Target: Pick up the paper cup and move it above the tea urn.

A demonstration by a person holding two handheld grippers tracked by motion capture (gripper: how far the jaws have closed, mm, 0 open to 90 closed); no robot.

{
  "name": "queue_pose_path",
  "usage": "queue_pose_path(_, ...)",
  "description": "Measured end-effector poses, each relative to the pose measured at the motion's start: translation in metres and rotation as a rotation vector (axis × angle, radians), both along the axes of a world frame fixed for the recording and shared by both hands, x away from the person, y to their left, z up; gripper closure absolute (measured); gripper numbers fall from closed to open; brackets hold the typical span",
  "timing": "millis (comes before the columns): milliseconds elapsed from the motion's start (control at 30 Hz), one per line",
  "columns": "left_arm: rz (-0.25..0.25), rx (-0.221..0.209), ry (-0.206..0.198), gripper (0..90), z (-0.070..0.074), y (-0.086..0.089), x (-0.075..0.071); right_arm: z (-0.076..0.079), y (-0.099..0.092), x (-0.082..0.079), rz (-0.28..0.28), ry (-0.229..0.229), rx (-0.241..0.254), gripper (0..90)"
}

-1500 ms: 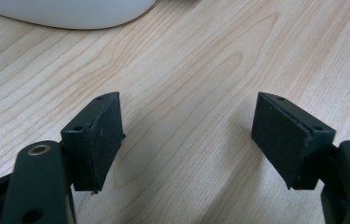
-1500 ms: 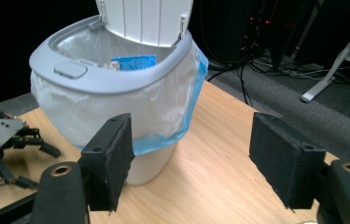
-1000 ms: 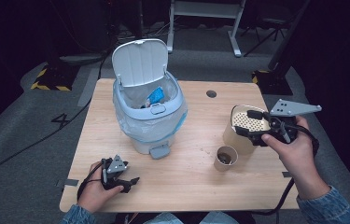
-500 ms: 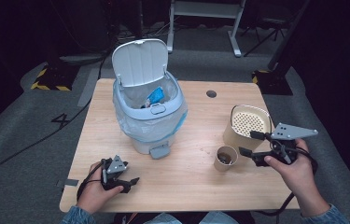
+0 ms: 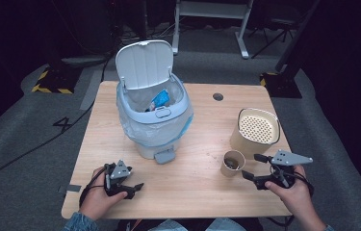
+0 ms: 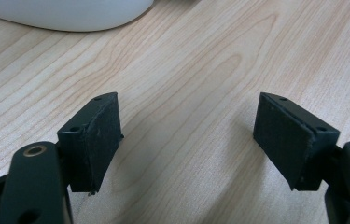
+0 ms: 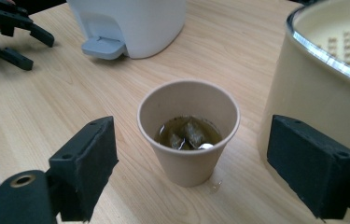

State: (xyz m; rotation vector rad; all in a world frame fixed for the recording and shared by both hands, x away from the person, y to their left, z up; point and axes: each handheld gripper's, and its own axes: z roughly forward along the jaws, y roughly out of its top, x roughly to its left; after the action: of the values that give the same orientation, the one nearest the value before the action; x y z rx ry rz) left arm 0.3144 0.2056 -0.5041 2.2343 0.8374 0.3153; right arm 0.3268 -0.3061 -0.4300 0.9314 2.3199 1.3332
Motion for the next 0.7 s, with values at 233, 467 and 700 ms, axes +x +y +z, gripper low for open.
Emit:
queue_pose_path(233, -0.001, 0.001, 0.0, 23.8, 0.0, 0.0, 0.0, -0.03, 0.007, 0.003, -0.034, 0.025, -0.001, 16.6)
queue_pose_path(467, -0.002, 0.001, 0.0, 23.7, 0.0, 0.0, 0.0, -0.049, 0.016, 0.011, -0.058, 0.046, 0.001, 16.8)
queue_pose_path(700, -0.001, 0.0, 0.0, 23.7, 0.0, 0.0, 0.0, -0.056, 0.025, 0.019, -0.065, 0.05, -0.009, 17.1)
